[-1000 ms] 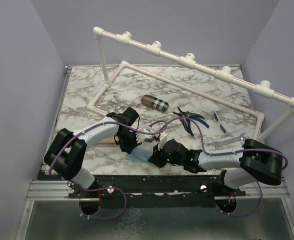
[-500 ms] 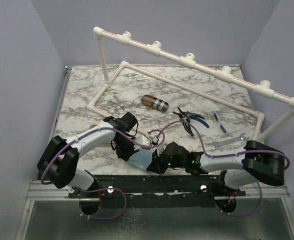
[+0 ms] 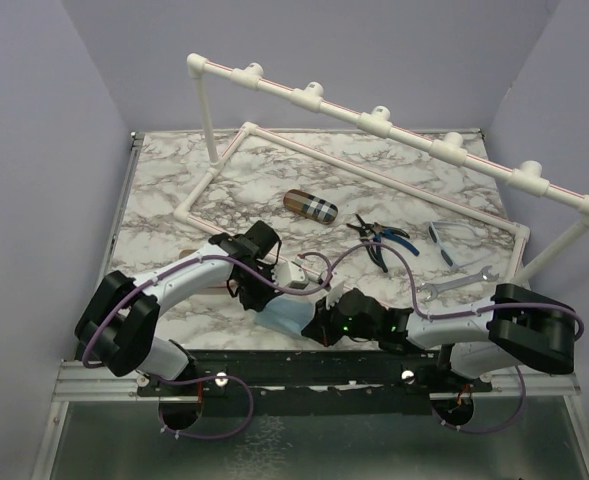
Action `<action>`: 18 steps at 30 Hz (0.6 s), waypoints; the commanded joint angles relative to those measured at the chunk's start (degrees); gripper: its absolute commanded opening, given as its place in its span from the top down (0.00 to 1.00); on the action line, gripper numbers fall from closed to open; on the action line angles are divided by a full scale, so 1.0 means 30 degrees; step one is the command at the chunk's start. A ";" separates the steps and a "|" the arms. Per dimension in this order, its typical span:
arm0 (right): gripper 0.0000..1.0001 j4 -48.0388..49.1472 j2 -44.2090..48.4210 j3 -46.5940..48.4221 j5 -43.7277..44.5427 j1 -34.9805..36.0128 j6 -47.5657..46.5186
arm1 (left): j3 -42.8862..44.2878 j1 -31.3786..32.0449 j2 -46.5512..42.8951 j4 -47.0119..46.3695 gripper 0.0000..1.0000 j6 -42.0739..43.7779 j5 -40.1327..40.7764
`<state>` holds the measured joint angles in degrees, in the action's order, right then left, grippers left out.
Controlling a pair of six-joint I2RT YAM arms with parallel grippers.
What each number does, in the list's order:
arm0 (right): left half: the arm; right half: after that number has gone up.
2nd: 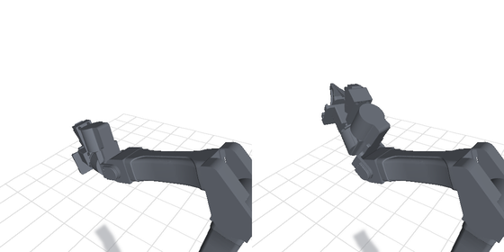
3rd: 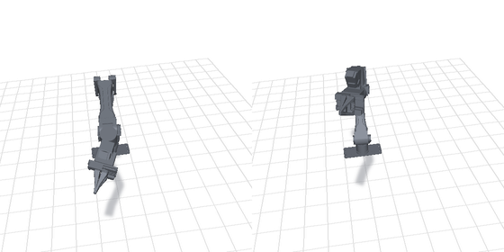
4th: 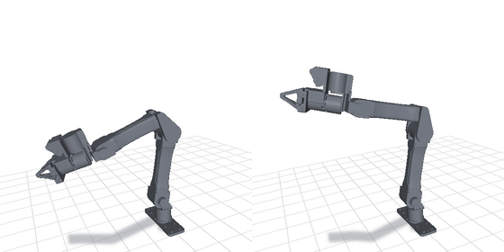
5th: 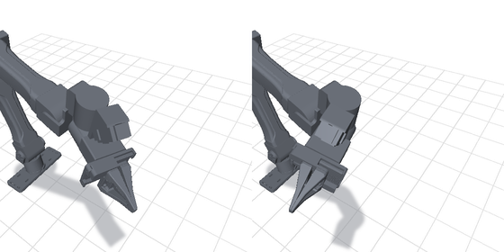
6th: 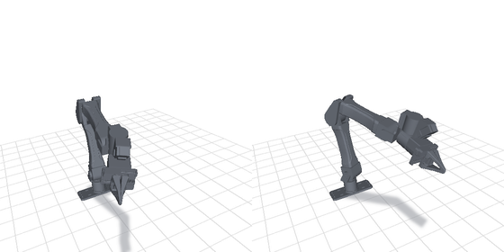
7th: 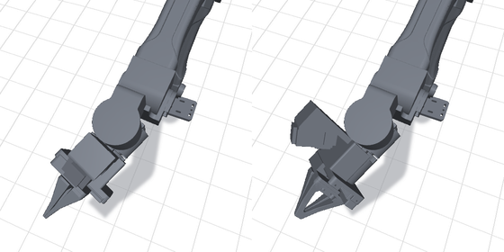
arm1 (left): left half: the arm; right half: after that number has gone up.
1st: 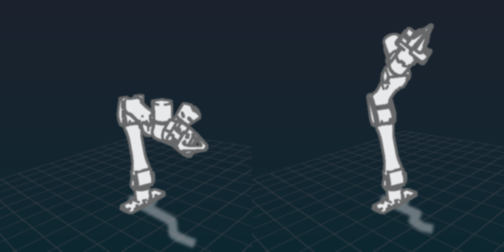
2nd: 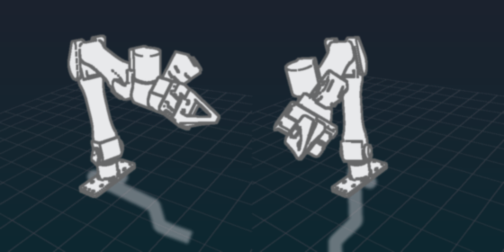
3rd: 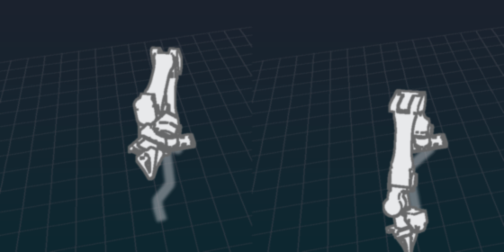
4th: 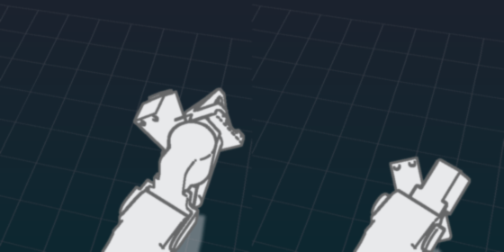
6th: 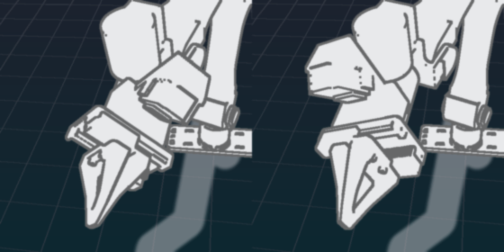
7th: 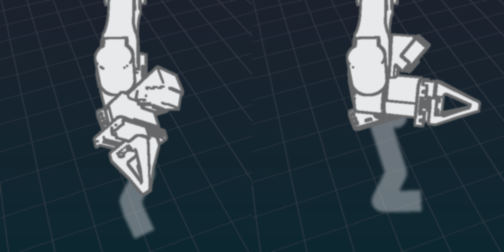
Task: Organize the sunglasses
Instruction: Fold the glasses cleaning cloth at the center of the board.
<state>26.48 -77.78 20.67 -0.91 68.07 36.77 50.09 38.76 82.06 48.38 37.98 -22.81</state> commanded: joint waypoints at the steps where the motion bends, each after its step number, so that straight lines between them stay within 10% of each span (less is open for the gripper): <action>1: 1.00 0.1639 -0.0391 -0.0632 0.2205 -0.0151 0.0553 | -0.0282 0.0115 0.0350 -0.1627 1.00 -0.0704 0.0405; 18: 1.00 0.3889 -0.1846 -0.0892 0.3292 -0.1580 0.0576 | -0.1110 0.0083 0.0794 -0.3065 1.00 -0.1229 0.2076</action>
<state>36.58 -82.15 17.50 7.84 64.18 37.71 47.92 38.76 83.81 41.25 35.35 -18.74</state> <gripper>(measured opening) 0.005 0.003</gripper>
